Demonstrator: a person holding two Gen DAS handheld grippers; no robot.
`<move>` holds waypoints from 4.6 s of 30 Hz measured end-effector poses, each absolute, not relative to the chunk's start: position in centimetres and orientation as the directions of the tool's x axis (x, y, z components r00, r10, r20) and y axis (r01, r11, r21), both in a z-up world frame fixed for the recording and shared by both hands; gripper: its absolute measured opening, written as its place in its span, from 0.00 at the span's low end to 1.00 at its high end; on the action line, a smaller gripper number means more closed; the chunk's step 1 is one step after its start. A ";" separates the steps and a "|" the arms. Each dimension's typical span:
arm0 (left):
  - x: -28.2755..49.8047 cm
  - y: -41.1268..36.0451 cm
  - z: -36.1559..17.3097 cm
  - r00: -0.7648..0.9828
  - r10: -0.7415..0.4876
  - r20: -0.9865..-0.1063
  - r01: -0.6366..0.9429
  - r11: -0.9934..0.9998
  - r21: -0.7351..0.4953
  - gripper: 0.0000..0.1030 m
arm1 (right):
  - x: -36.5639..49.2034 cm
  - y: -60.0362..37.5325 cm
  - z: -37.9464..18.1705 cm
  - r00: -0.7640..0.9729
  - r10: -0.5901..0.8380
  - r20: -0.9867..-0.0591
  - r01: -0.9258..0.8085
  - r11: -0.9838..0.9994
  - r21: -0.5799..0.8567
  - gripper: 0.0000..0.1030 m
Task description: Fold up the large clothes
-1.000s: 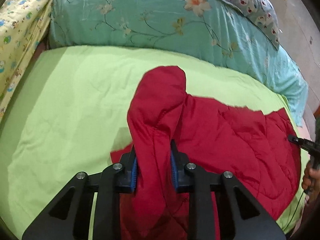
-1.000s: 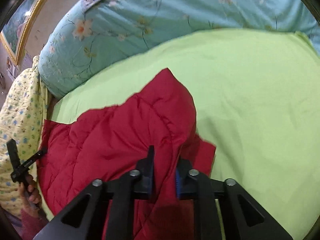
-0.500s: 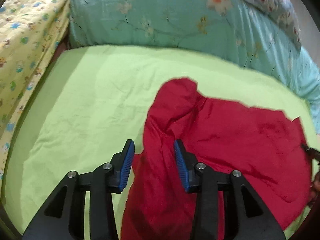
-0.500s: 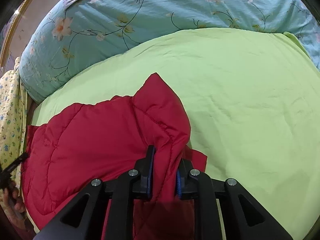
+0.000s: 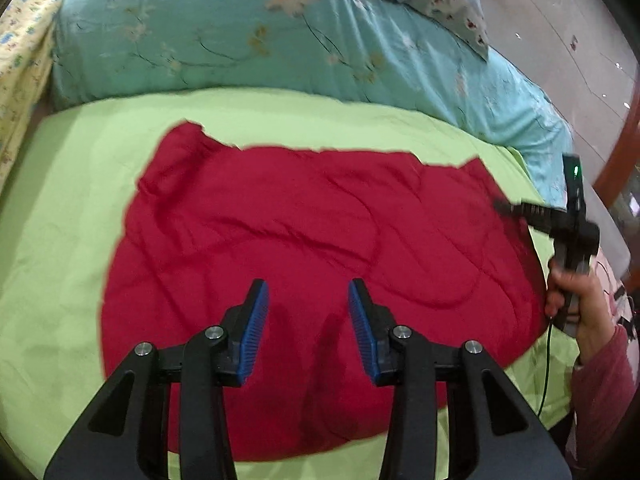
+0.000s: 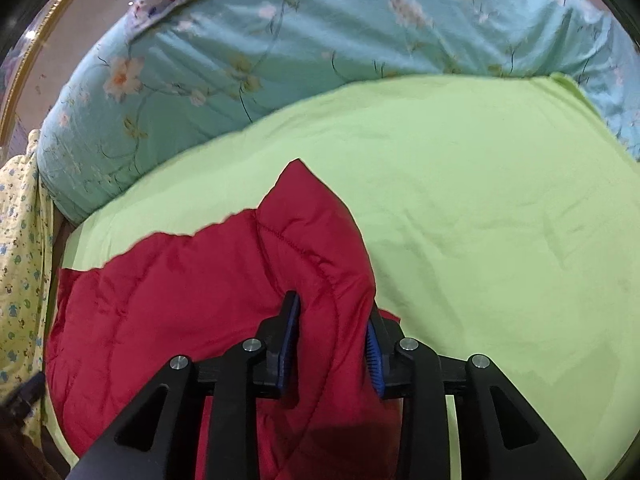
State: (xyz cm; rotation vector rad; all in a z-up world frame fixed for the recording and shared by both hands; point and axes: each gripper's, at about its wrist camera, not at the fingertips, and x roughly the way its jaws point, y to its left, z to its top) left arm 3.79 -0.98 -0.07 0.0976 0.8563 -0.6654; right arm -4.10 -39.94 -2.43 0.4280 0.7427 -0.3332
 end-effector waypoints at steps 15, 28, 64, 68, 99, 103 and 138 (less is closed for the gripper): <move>1.5 -0.9 -0.6 0.422 -0.542 -0.727 0.611 0.762 -0.214 0.38 | -7.9 -30.9 3.2 0.796 0.003 -0.605 0.185 0.951 0.247 0.57; 2.8 -2.0 -3.7 0.403 -0.498 -0.767 0.587 0.784 -0.201 0.38 | -5.4 -25.3 -4.0 0.682 0.000 -0.731 0.114 0.988 0.106 0.61; 12.7 -2.6 -5.7 0.506 -0.306 -0.807 0.395 0.913 -0.099 0.38 | -2.1 -31.0 -3.1 0.685 -0.109 -0.721 0.280 0.952 0.123 0.61; 12.9 -2.6 -5.9 0.507 -0.320 -0.800 0.394 0.912 -0.115 0.39 | -0.9 -33.0 -6.3 0.638 -0.102 -0.763 0.311 0.941 0.134 0.61; 0.6 -3.3 -2.9 0.485 -0.334 -0.808 0.497 0.865 -0.060 0.43 | -10.3 -25.7 -2.2 0.683 -0.069 -0.727 0.214 0.971 0.110 0.65; 1.2 -3.9 -4.1 0.469 -0.308 -0.828 0.489 0.871 -0.048 0.44 | -9.5 -25.4 -3.5 0.660 -0.077 -0.748 0.210 0.974 0.085 0.65; 1.2 -5.2 -5.3 0.492 -0.241 -0.837 0.487 0.873 0.035 0.46 | -6.0 -24.6 -3.7 0.642 -0.093 -0.761 0.189 0.981 0.040 0.73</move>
